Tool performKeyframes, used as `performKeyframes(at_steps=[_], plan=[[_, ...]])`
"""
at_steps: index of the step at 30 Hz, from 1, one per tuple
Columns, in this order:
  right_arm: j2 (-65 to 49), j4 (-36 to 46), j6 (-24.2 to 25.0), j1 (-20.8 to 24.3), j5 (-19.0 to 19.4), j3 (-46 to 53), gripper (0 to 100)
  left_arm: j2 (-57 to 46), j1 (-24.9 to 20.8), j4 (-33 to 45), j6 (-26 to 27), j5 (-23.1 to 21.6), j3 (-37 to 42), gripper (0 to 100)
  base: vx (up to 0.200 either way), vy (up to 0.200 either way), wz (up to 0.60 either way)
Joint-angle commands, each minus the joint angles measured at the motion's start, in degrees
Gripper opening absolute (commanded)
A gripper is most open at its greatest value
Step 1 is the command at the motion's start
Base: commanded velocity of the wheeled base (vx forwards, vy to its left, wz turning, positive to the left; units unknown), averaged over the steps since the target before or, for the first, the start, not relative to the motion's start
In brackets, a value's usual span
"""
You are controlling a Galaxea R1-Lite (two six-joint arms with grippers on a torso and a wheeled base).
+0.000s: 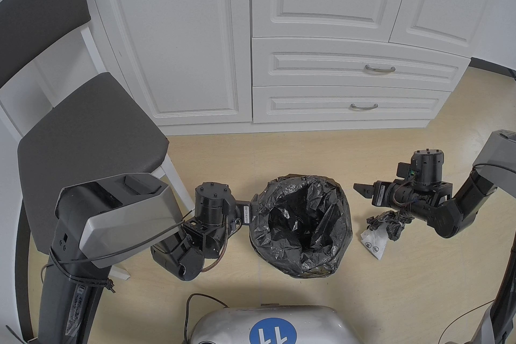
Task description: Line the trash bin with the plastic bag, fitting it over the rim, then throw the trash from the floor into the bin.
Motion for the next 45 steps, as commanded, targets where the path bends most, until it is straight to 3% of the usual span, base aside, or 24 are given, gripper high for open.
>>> performKeyframes(at_steps=[1, 12, 23, 33, 45], plan=[[-0.1, -3.2, 1.2, -0.2, -2.4, 4.3, 100, 3.5, 0.2, 0.4, -2.9, -2.0, -3.7, 100, 0.0, 0.0, 0.0], [0.1, -3.6, 0.9, -2.4, -2.4, 4.1, 100, 11.5, 1.1, 2.1, -3.1, -2.4, -10.0, 100, 0.0, 0.0, 0.0], [1.4, -3.7, 0.8, -3.6, -2.1, 3.3, 100, 12.0, 1.6, 2.6, -4.8, -2.5, -10.9, 100, 0.0, 0.0, 0.0], [0.8, -3.7, 0.8, -3.9, -2.1, 3.2, 100, 5.3, 2.5, 2.3, -5.9, -2.5, -8.3, 100, 0.0, 0.0, 0.0], [1.0, -3.7, 0.6, -3.5, -2.2, 3.5, 100, -0.6, 5.5, 2.4, -5.9, -6.1, -4.5, 100, 0.0, 0.0, 0.0]])
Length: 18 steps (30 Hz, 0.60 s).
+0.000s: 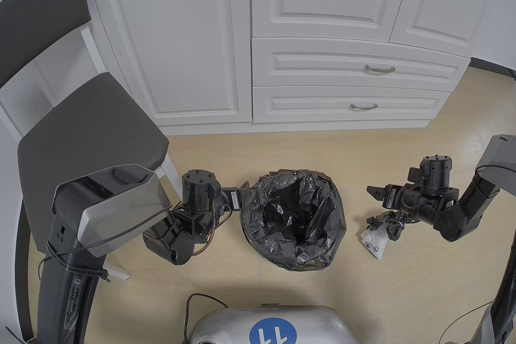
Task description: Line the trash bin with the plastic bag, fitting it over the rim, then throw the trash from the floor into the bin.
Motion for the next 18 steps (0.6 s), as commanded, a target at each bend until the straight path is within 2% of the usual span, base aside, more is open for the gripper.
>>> performKeyframes(at_steps=[1, 12, 18], plan=[[0.2, 0.0, 0.0, 0.1, 0.0, 0.1, 100, -1.6, 0.4, 0.0, 0.0, -0.1, 0.4, 100, 0.0, 0.0, 0.0], [0.4, 0.0, -0.1, 0.2, 0.0, 0.2, 100, 0.6, 0.3, 0.1, -1.8, -2.8, 0.2, 100, 0.0, 0.0, 0.0], [1.2, 0.0, -0.2, 0.3, -0.1, 0.1, 100, 4.4, 0.8, 0.2, -1.9, -3.1, -2.6, 100, 0.0, 0.0, 0.0]])
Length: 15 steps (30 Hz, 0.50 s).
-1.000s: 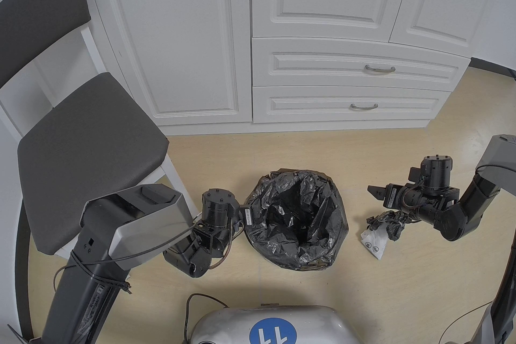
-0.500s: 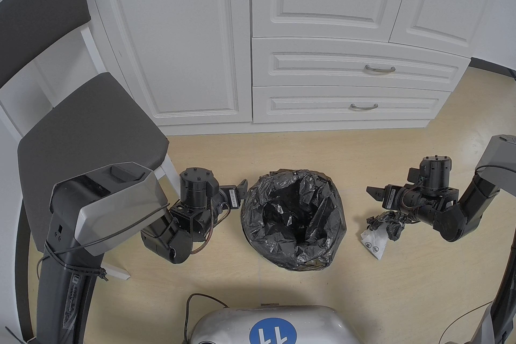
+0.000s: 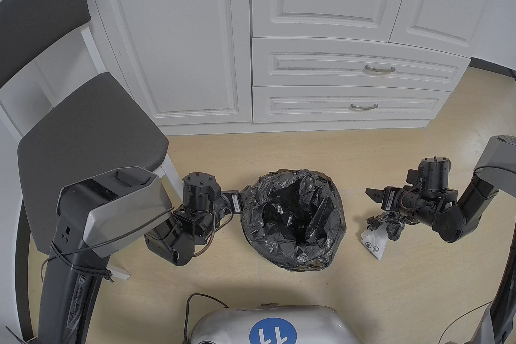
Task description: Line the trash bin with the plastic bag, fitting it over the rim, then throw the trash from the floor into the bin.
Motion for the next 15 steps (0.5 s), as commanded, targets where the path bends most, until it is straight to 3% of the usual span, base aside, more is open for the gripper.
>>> performKeyframes(at_steps=[1, 15], plan=[[0.9, 0.0, -0.2, 0.0, 0.0, -0.1, 100, 4.0, 0.9, 0.1, 0.0, 0.0, -2.7, 100, 0.0, 0.0, 0.0], [1.3, -0.1, -0.7, 0.0, -0.1, -0.2, 100, 6.6, 1.7, 0.2, 0.0, -0.1, -4.5, 100, 0.0, 0.0, 0.0]])
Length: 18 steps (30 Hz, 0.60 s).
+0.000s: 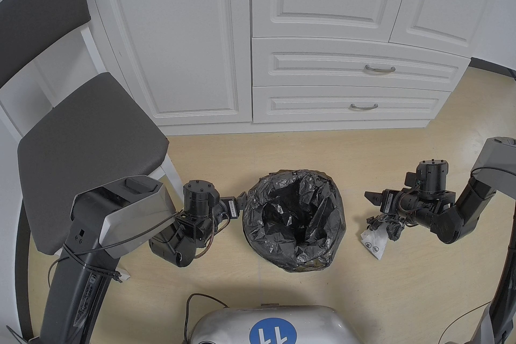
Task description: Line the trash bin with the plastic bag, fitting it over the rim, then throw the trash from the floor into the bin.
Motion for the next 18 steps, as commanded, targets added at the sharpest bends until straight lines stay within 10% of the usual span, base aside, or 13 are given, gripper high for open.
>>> performKeyframes(at_steps=[1, 18], plan=[[0.1, -0.1, 0.0, 0.0, 0.0, 0.0, 100, 0.8, 0.0, -0.1, -0.1, 0.0, -0.2, 100, 0.0, 0.0, 0.0], [0.0, -0.1, 0.0, -0.1, 0.0, 0.1, 100, -3.6, -2.0, -2.0, -1.3, 0.6, 3.0, 100, 0.0, 0.0, 0.0]])
